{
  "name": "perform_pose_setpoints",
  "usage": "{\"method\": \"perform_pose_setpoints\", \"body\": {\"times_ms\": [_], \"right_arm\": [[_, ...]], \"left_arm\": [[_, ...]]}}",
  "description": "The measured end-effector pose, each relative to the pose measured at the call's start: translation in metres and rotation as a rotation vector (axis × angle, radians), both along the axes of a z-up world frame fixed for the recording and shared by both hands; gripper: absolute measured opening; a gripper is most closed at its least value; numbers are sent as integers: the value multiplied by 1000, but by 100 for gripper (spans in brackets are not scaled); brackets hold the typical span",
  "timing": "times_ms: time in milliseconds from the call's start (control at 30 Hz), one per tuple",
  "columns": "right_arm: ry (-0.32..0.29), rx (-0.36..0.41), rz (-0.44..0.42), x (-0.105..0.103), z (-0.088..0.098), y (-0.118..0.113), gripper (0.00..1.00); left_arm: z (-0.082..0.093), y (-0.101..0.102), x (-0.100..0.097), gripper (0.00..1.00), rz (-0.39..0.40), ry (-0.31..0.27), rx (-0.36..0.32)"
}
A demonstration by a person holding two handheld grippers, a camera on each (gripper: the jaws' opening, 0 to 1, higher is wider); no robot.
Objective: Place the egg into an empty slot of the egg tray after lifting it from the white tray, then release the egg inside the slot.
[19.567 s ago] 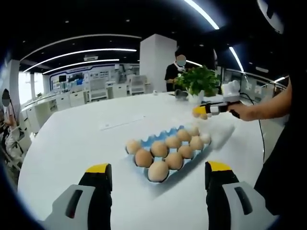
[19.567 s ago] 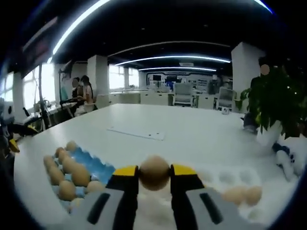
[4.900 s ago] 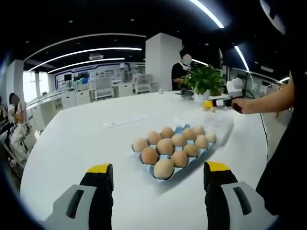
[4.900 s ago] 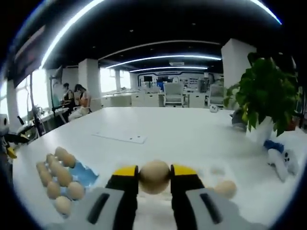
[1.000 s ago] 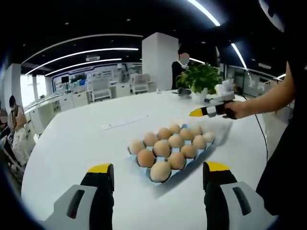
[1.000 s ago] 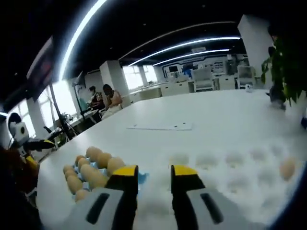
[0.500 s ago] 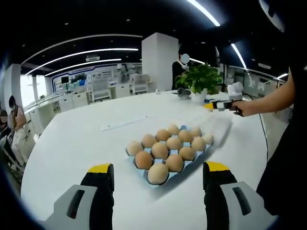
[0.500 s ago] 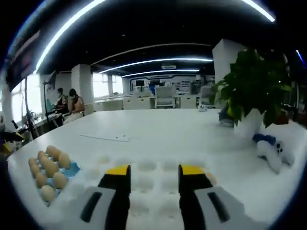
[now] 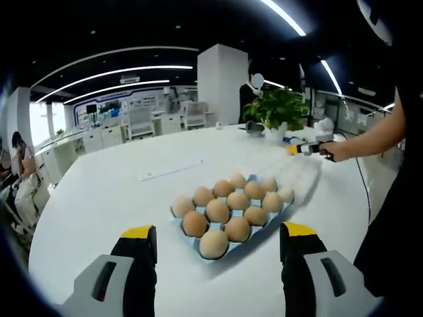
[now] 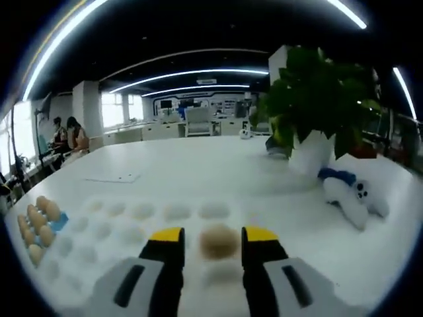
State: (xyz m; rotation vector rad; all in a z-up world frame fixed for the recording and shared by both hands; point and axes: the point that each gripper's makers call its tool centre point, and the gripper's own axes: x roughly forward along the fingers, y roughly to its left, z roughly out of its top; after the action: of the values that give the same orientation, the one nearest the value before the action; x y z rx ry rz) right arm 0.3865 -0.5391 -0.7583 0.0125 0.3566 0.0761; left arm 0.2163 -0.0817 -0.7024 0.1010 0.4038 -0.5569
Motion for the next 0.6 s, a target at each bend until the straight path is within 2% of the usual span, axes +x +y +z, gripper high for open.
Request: {"method": "perform_pose_setpoints", "body": {"times_ms": [133, 200, 300, 333, 400, 433, 467, 500, 533, 600], "right_arm": [[50, -24, 36, 6, -11, 5, 33], [55, -34, 29, 9, -12, 3, 33], [52, 35, -10, 11, -13, -2, 30], [51, 37, -25, 11, -14, -8, 25], [51, 27, -12, 11, -15, -6, 26], [60, -52, 29, 11, -17, -4, 26], [55, -92, 48, 12, -16, -3, 26], [58, -100, 52, 12, -17, -2, 26], [61, -69, 38, 13, -17, -3, 26], [62, -56, 41, 13, -17, -3, 26]], "left_arm": [[0, -1, 0, 77, 5, 0, 2], [0, -2, 0, 76, 6, 4, 1], [-1, -3, -1, 76, 8, 3, 4], [-1, -3, -1, 76, 12, 3, 4], [-1, -2, -1, 76, 17, 4, 4], [-1, -2, -1, 76, 19, 4, 5], [-1, -2, -1, 76, 20, 3, 6], [-1, -2, -1, 76, 21, 2, 6], [-1, -2, 0, 76, 21, 3, 7], [-2, -3, 0, 76, 22, 3, 8]]}}
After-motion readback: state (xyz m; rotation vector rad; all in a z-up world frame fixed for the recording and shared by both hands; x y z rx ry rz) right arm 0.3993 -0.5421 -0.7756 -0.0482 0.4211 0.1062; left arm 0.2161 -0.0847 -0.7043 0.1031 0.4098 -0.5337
